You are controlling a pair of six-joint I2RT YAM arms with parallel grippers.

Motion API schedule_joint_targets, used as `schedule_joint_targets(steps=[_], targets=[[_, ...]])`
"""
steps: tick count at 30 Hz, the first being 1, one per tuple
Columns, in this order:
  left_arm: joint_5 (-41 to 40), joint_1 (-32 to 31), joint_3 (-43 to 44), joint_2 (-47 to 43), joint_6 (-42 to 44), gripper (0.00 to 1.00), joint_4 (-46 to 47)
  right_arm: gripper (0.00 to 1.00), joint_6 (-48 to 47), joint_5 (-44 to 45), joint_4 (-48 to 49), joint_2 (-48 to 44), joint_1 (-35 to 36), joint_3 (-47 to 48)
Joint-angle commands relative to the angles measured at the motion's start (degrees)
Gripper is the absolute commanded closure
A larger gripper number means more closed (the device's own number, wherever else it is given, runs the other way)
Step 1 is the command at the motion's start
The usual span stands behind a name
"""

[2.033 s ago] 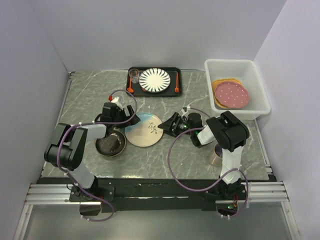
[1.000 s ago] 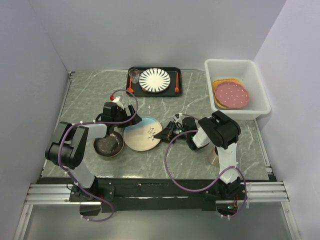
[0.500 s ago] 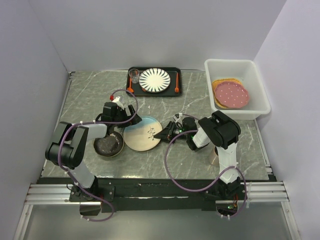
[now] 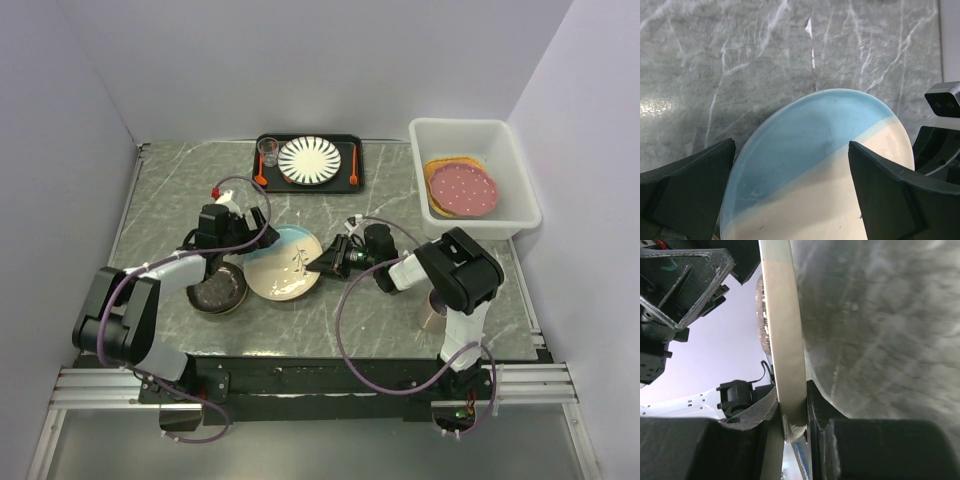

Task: Place the plates into the plastic bin on the countertop
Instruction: Pick up the plate at the center of the board.

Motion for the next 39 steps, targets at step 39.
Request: schedule_joint_targets(steps=[39], targets=[[-0.89, -1.13, 1.18, -6.72, -2.84, 0.01, 0.31, 1.00, -19.43, -0.69, -33.68, -38.65, -29.22, 3.50]])
